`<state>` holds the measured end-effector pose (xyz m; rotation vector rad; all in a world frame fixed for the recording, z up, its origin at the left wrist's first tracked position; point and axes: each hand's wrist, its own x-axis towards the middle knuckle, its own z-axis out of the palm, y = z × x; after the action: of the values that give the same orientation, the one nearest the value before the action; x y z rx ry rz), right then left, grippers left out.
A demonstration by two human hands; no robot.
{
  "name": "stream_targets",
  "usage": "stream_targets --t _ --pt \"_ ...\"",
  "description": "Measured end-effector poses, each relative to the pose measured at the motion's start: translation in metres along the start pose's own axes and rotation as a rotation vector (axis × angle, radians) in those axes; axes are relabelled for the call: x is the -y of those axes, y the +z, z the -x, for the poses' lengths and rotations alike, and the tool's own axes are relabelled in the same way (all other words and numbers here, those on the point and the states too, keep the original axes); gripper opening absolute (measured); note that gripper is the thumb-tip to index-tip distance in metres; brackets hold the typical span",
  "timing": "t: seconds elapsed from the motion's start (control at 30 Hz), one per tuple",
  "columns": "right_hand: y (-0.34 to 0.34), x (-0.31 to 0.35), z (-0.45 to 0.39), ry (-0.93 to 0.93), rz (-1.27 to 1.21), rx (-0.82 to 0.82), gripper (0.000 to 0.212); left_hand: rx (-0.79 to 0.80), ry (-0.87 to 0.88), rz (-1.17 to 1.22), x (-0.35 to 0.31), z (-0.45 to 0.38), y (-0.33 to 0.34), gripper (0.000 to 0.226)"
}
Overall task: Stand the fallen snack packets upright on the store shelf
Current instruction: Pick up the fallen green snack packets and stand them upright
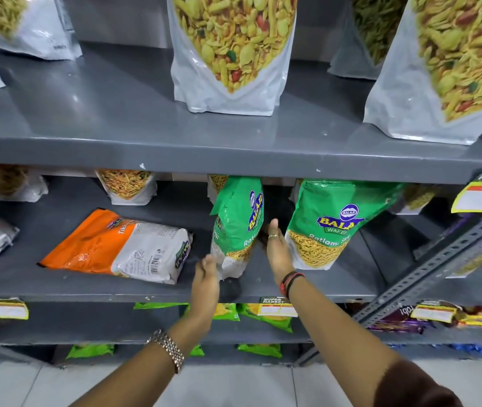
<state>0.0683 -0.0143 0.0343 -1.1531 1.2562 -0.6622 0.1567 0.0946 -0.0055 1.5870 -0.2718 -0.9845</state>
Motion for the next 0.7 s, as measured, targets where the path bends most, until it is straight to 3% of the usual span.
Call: stream_targets --t 0.1,0.2,0.4,0.6,0.7 --pt "0.003 0.025 0.004 0.026 -0.066 0.161 0.067 0.076 -0.016 0.025 -0.001 0.008 0.013 0.062" --pt "0.006 0.024 0.005 0.016 -0.086 0.188 0.069 0.073 -0.057 0.042 -0.006 0.003 0.02 0.085" --pt "-0.007 -0.002 0.007 -0.011 -0.136 0.188 0.073 0.025 -0.022 0.131 -0.046 -0.001 0.017 0.055" --pt "-0.02 -0.012 0.011 0.012 -0.179 0.236 0.075 0.141 -0.051 0.06 -0.059 -0.026 0.006 0.055" --pt "-0.022 -0.018 0.014 0.014 -0.153 0.178 0.067 0.164 -0.114 0.168 -0.048 -0.035 -0.007 0.052"
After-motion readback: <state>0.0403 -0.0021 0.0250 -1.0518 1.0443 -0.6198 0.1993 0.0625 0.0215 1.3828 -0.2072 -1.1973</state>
